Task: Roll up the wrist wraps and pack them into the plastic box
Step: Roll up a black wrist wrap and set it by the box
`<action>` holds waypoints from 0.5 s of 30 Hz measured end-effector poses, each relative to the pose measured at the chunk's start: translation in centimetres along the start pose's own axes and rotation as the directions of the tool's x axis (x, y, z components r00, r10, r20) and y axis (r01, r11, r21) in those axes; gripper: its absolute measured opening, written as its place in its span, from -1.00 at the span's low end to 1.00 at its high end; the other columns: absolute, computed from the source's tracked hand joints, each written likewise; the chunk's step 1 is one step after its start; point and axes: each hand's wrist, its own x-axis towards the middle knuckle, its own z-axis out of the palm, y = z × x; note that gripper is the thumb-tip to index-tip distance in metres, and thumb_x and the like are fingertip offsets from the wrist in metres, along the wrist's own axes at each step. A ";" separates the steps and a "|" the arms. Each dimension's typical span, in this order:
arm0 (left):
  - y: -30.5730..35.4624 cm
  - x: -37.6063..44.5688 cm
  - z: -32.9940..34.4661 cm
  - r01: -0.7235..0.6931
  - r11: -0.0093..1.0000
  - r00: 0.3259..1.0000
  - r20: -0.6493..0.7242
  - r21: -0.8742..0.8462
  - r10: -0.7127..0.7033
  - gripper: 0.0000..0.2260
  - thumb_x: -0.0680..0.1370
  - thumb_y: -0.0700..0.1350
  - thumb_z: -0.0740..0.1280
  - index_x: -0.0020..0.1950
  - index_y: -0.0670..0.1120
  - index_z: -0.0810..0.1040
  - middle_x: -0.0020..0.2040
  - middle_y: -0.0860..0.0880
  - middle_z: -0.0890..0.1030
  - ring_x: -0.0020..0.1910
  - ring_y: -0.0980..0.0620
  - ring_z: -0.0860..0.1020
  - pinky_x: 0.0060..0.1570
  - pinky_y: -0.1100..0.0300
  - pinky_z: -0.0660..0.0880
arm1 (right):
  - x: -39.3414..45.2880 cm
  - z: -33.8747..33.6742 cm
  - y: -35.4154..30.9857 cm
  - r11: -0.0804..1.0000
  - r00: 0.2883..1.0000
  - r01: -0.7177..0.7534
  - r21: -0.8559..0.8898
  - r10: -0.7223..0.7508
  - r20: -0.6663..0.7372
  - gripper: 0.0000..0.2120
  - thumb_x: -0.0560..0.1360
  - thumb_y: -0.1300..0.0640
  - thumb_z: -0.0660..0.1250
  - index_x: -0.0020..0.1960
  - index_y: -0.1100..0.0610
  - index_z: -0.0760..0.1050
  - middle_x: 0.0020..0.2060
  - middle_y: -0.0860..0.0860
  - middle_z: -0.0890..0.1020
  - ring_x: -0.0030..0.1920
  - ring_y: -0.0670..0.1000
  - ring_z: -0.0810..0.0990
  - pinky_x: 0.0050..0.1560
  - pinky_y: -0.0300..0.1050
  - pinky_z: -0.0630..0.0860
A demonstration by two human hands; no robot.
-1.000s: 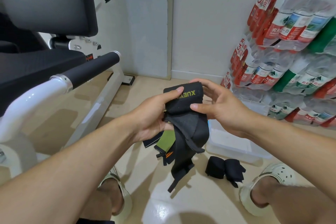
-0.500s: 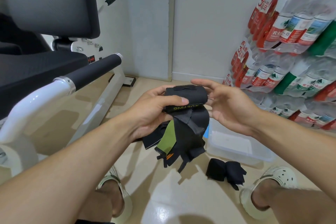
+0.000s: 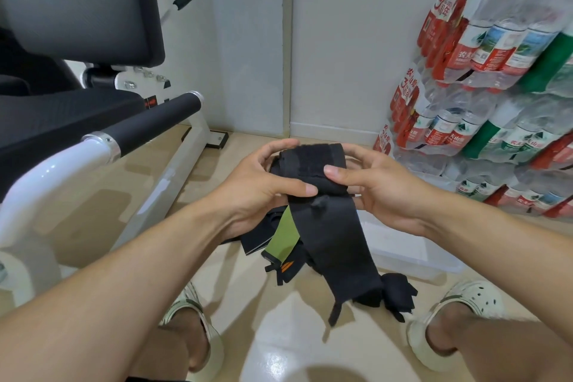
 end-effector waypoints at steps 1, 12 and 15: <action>0.0 0.0 0.0 0.011 1.000 1.000 -0.006 -0.020 -0.011 -0.22 0.25 -0.51 0.50 0.41 -0.04 0.48 0.22 -0.12 0.65 0.03 -0.07 0.71 -0.11 0.05 0.65 | 0.1 -0.1 0.0 1.000 1.000 0.013 -0.002 -0.013 -0.006 -0.60 0.54 0.24 0.41 0.36 0.08 0.51 0.21 0.06 0.69 0.08 0.07 0.72 -0.02 -0.02 0.69; 0.3 -0.3 0.2 0.158 0.976 0.988 0.026 -0.151 -0.155 -0.38 0.47 -0.29 0.48 0.47 -0.38 0.33 0.25 -0.31 0.62 0.21 -0.28 0.63 0.22 -0.17 0.57 | 0.4 0.0 0.3 0.990 0.989 0.134 -0.035 -0.136 -0.058 -0.53 0.52 0.45 0.39 0.35 0.11 0.51 0.29 -0.01 0.61 0.16 0.10 0.71 0.03 0.08 0.68; 0.3 -0.2 0.1 0.122 0.985 0.992 0.027 -0.124 -0.120 -0.51 0.46 -0.43 0.41 0.38 -0.29 0.46 0.24 -0.25 0.65 0.19 -0.22 0.65 0.17 -0.17 0.60 | 0.3 0.0 0.2 0.991 0.991 0.124 -0.059 -0.127 -0.043 -0.47 0.51 0.51 0.36 0.34 0.05 0.52 0.27 -0.01 0.62 0.17 0.07 0.70 0.07 0.12 0.67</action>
